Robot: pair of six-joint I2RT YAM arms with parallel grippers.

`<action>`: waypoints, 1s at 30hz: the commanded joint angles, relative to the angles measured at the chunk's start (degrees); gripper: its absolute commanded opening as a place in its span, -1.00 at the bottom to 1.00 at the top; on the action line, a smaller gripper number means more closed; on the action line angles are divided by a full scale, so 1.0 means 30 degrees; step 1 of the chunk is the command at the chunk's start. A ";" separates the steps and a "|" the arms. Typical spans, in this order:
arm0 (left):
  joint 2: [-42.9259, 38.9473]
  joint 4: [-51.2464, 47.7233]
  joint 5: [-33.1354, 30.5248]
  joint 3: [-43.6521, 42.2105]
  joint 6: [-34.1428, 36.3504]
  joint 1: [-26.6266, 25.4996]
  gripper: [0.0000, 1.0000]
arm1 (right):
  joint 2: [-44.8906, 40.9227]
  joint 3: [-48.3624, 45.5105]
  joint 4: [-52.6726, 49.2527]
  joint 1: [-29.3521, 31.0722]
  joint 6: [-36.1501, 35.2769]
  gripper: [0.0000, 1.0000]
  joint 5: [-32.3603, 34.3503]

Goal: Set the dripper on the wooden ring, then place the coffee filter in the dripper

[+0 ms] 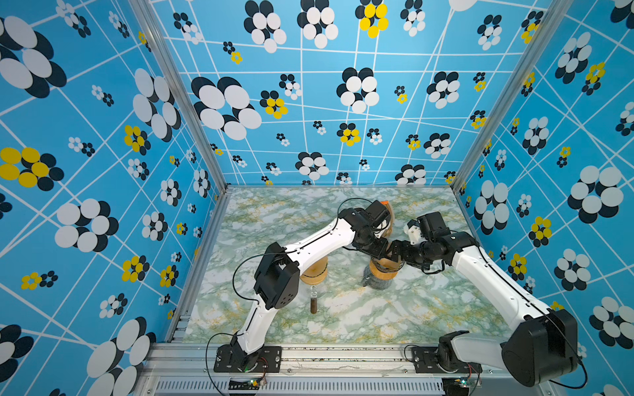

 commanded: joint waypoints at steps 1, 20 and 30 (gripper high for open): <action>0.0431 0.0075 -0.0044 -0.0095 0.0087 0.0017 0.03 | -0.0254 0.0236 -0.0554 -0.0109 -0.0051 0.90 0.0060; 0.0707 0.0209 0.0042 -0.0193 -0.0057 0.0082 0.03 | -0.0202 -0.0687 -0.1289 -0.0109 -0.0240 0.90 0.1316; 0.0665 0.0305 0.0263 -0.0106 -0.0198 0.0105 0.05 | -0.0726 -0.0553 -0.1075 -0.0109 -0.0015 0.91 0.1277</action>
